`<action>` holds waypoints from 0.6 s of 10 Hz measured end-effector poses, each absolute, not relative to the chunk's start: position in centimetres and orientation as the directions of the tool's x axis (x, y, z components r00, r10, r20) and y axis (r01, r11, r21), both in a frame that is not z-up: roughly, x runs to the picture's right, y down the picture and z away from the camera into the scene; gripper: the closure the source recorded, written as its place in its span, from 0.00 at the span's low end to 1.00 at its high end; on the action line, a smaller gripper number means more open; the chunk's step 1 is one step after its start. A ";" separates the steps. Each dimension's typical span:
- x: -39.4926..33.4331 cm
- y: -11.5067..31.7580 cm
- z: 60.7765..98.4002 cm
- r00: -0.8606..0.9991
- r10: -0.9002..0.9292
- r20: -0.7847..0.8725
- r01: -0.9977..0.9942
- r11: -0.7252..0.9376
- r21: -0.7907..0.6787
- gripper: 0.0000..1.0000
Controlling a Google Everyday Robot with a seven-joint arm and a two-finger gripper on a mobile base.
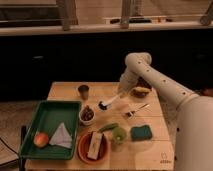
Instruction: Place brush in plastic cup
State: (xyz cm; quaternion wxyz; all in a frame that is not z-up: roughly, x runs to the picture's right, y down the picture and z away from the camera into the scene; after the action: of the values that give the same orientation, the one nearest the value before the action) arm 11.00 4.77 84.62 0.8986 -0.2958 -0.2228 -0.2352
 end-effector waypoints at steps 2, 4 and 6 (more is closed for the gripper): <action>10.1 6.1 83.3 0.755 -0.319 0.573 0.601 0.687 -0.408 1.00; 9.6 7.1 82.3 0.726 -0.336 0.599 0.634 0.664 -0.396 1.00; 9.2 8.6 81.3 0.692 -0.349 0.632 0.674 0.625 -0.393 1.00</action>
State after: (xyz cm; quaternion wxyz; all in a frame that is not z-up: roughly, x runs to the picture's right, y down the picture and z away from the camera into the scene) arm 9.21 8.57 81.30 0.8638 -0.3158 -0.2577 -0.2961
